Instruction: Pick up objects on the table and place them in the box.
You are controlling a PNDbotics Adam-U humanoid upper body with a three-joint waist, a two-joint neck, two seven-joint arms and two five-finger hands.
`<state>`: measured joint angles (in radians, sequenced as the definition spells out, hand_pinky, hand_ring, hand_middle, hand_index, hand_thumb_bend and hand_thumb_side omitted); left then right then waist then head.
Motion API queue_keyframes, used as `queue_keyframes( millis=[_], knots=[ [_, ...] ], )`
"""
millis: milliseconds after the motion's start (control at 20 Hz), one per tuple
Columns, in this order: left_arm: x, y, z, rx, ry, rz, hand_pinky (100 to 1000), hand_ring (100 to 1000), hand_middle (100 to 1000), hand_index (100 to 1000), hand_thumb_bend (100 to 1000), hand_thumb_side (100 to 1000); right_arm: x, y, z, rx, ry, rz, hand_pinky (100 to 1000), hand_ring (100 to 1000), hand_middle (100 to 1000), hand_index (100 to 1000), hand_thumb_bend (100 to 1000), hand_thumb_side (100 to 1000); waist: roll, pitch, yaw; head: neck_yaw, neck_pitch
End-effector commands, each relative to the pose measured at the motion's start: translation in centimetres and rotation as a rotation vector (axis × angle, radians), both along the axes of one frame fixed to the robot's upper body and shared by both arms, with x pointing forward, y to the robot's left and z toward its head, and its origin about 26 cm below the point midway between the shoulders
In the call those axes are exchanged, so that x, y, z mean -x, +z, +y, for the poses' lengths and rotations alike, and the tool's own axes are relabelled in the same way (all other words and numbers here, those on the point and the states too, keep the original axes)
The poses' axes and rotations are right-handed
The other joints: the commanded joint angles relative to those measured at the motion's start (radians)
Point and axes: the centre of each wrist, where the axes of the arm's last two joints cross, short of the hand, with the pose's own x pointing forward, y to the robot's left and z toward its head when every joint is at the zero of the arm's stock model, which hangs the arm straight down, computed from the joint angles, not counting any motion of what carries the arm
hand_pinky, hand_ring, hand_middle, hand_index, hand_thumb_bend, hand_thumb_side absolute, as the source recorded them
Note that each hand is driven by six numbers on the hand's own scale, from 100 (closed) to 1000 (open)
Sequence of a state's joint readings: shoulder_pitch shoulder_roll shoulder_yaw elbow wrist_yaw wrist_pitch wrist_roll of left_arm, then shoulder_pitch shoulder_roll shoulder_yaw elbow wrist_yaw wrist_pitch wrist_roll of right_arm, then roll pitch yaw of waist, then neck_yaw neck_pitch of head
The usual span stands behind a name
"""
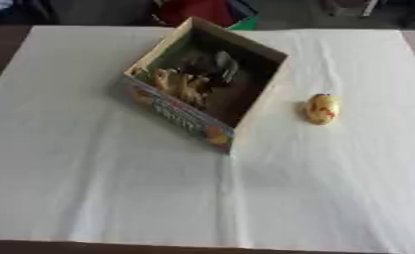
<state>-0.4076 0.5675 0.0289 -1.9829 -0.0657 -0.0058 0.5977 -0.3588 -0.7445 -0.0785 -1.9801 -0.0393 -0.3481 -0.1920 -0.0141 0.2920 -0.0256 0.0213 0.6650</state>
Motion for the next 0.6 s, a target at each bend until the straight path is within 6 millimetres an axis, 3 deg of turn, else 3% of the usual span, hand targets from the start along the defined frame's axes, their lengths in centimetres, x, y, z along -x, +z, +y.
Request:
queue_keyframes(
  millis=[50,350,400,450,600],
  knots=[
    [0.5,-0.4,0.4,0.015,-0.03,-0.059,619,671,702,833,100,861,0.1,2.0,-0.4,0.117,-0.057,-0.046,749,1000,729,849,100,920,0.0,-0.02,0.003,-0.008,0.008],
    [0.7,-2.9,0.4,0.044,-0.085,-0.06,629,699,720,851,100,863,-1.4,3.8,-1.4,0.371,-0.153,-0.066,773,1000,795,870,100,960,-0.004,-0.014,0.014,-0.021,-0.002],
    [0.8,-3.2,0.4,0.048,-0.09,-0.06,629,699,721,853,100,863,-1.7,4.0,-1.8,0.422,-0.175,-0.064,777,1000,803,872,100,913,-0.005,-0.013,0.017,-0.023,-0.004],
    [0.8,-3.5,0.4,0.053,-0.094,-0.058,629,699,721,853,100,864,-2.1,4.1,-2.2,0.469,-0.197,-0.06,777,1000,807,872,100,966,-0.006,-0.013,0.02,-0.025,-0.006],
    [0.9,-4.3,0.2,0.072,-0.105,-0.049,632,700,721,857,100,862,-3.0,4.3,-3.3,0.589,-0.249,-0.045,786,1000,831,879,100,988,-0.008,-0.012,0.028,-0.031,-0.011]
  ],
)
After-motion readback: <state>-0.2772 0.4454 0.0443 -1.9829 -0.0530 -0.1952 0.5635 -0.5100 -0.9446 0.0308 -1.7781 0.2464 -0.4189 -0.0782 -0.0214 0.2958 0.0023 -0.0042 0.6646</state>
